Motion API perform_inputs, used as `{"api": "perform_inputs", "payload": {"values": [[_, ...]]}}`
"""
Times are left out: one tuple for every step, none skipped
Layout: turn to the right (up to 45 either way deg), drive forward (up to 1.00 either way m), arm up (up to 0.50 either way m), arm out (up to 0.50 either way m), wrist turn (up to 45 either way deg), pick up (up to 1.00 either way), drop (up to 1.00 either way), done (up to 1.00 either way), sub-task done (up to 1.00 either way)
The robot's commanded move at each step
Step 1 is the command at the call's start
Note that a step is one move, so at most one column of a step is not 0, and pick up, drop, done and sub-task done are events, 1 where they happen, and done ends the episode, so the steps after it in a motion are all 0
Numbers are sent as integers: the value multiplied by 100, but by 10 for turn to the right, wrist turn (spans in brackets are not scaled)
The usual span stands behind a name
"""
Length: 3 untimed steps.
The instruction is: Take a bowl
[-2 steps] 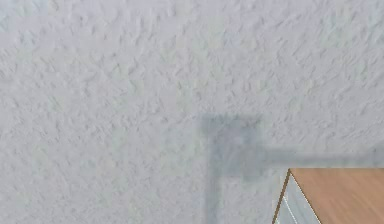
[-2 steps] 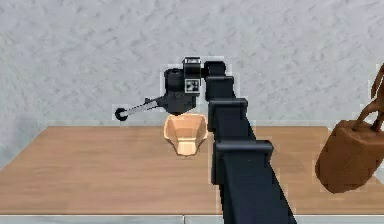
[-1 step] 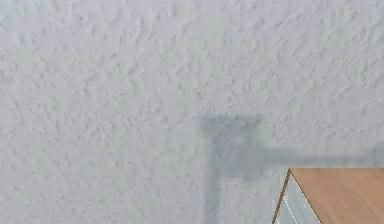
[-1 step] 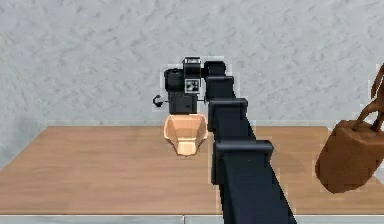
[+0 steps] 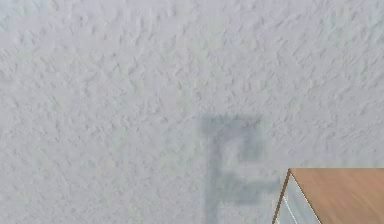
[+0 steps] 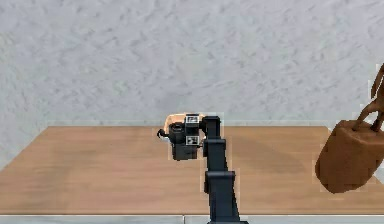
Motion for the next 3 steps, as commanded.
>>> {"api": "perform_inputs", "payload": {"values": [[0,0,0,0,0,100,0,0,0],[0,0,10,0,0,0,0,0,0],[0,0,0,0,0,0,0,100,0]]}}
